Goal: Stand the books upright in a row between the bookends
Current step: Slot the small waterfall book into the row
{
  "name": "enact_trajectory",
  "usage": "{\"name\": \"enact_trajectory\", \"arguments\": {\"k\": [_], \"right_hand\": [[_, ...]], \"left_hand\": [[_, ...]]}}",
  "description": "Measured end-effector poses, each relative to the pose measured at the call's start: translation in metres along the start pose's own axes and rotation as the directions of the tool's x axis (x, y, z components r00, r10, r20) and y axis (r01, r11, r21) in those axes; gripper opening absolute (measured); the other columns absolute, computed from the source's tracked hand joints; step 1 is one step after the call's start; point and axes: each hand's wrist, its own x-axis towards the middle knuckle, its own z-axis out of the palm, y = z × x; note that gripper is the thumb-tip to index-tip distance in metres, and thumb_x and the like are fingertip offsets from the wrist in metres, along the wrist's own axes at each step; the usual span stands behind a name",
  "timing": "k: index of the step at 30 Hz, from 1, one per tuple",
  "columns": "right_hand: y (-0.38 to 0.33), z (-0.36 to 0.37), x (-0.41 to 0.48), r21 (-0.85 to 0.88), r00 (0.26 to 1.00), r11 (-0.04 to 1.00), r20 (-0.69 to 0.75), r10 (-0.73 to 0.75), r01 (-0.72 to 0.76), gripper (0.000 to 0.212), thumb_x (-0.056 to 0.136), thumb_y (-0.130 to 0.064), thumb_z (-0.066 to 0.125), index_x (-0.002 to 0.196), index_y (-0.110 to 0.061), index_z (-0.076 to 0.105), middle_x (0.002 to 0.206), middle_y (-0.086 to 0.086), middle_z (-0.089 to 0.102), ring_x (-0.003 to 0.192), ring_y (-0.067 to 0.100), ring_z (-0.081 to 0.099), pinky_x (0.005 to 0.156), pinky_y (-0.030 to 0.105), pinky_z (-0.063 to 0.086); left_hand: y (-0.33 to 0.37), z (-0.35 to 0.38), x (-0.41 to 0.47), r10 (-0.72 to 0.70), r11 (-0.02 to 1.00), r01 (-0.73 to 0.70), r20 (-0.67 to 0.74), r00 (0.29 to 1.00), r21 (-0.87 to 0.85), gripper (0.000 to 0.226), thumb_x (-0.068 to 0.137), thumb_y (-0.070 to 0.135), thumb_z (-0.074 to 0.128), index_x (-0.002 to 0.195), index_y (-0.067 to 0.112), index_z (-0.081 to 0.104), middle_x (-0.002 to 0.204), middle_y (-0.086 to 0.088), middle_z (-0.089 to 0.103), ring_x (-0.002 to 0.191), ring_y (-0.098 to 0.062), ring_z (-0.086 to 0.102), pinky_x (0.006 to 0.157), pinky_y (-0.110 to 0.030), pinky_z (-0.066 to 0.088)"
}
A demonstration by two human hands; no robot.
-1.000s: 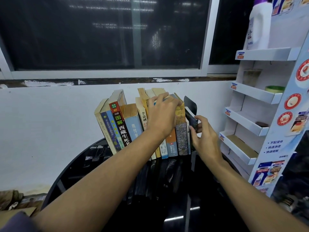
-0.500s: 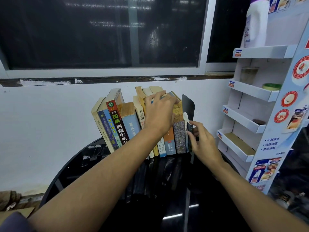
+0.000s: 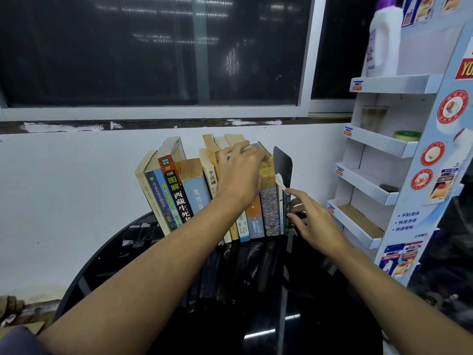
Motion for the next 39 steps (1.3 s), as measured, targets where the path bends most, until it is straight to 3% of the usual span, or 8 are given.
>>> {"name": "enact_trajectory", "arguments": {"k": [4,9,13,18,24,28,32,39], "right_hand": [[0.004,0.003,0.003,-0.053,1.000,0.998,-0.026,-0.016,0.014,0.062,0.091,-0.006,0.070,0.143,-0.030,0.046,0.105,-0.006,0.057,0.086,0.012,0.057,0.074,0.028,0.055],[0.004,0.004,0.009,-0.167,0.998,0.985,-0.035,-0.052,0.045,0.058,0.090,-0.010,0.073,0.141,-0.024,0.050,0.110,-0.014,0.052,0.090,0.008,0.042,0.079,0.018,0.036],[0.005,0.003,0.012,-0.186,0.998,0.981,-0.028,-0.060,0.054,0.056,0.089,-0.013,0.074,0.140,-0.024,0.052,0.108,-0.015,0.051,0.092,0.008,0.039,0.078,0.026,0.040],[0.002,0.003,0.017,-0.230,0.997,0.972,-0.040,-0.064,0.054,0.055,0.089,-0.014,0.075,0.138,-0.027,0.053,0.103,-0.019,0.047,0.090,0.006,0.035,0.074,0.024,0.036],[0.000,0.004,0.019,-0.235,0.998,0.971,-0.038,-0.054,0.043,0.056,0.090,-0.014,0.073,0.139,-0.027,0.052,0.104,-0.023,0.045,0.091,0.006,0.035,0.069,0.011,0.032],[0.000,0.005,0.019,-0.210,0.999,0.977,-0.018,-0.028,0.024,0.056,0.092,-0.014,0.071,0.141,-0.030,0.049,0.110,-0.015,0.057,0.091,0.006,0.038,0.070,0.018,0.031],[0.003,-0.002,0.019,-0.085,0.998,0.996,0.059,-0.003,0.008,0.055,0.094,-0.024,0.070,0.142,-0.032,0.046,0.103,-0.015,0.058,0.094,-0.002,0.042,0.077,0.005,0.035],[0.006,0.001,0.024,-0.101,1.000,0.995,0.020,0.009,-0.007,0.050,0.090,-0.023,0.075,0.135,-0.031,0.053,0.099,-0.011,0.061,0.089,0.003,0.050,0.072,0.007,0.037]], "left_hand": [[0.000,0.000,0.000,0.004,1.000,-0.004,0.004,1.000,-0.010,0.046,0.083,0.018,0.076,0.124,0.033,0.062,0.134,0.009,0.062,0.143,-0.018,0.034,0.105,-0.038,0.018],[-0.002,0.002,0.001,0.010,1.000,-0.011,-0.006,1.000,-0.018,0.046,0.082,0.018,0.077,0.123,0.033,0.063,0.133,0.010,0.063,0.143,-0.018,0.035,0.105,-0.038,0.018],[-0.001,0.002,0.001,0.013,1.000,-0.013,-0.006,1.000,-0.017,0.046,0.082,0.018,0.077,0.122,0.032,0.063,0.133,0.011,0.062,0.143,-0.018,0.035,0.106,-0.038,0.018],[-0.001,0.002,0.001,0.017,0.999,-0.017,-0.002,1.000,-0.029,0.045,0.082,0.018,0.078,0.121,0.033,0.062,0.133,0.012,0.062,0.142,-0.017,0.035,0.108,-0.041,0.021],[-0.001,0.002,0.001,0.018,0.999,-0.018,-0.008,1.000,-0.035,0.044,0.082,0.019,0.078,0.121,0.032,0.062,0.132,0.012,0.062,0.141,-0.018,0.036,0.108,-0.040,0.021],[0.000,0.002,0.000,0.014,0.999,-0.015,-0.014,1.000,-0.045,0.044,0.082,0.020,0.078,0.120,0.032,0.062,0.132,0.011,0.062,0.142,-0.018,0.035,0.109,-0.040,0.021],[0.000,0.001,0.001,0.013,0.999,-0.014,-0.014,1.000,-0.041,0.043,0.082,0.020,0.078,0.121,0.033,0.062,0.133,0.011,0.061,0.142,-0.017,0.035,0.109,-0.040,0.020],[-0.001,0.002,0.001,0.013,0.999,-0.013,-0.011,1.000,-0.040,0.044,0.083,0.019,0.077,0.123,0.032,0.061,0.134,0.011,0.061,0.143,-0.018,0.033,0.108,-0.039,0.019]]}}
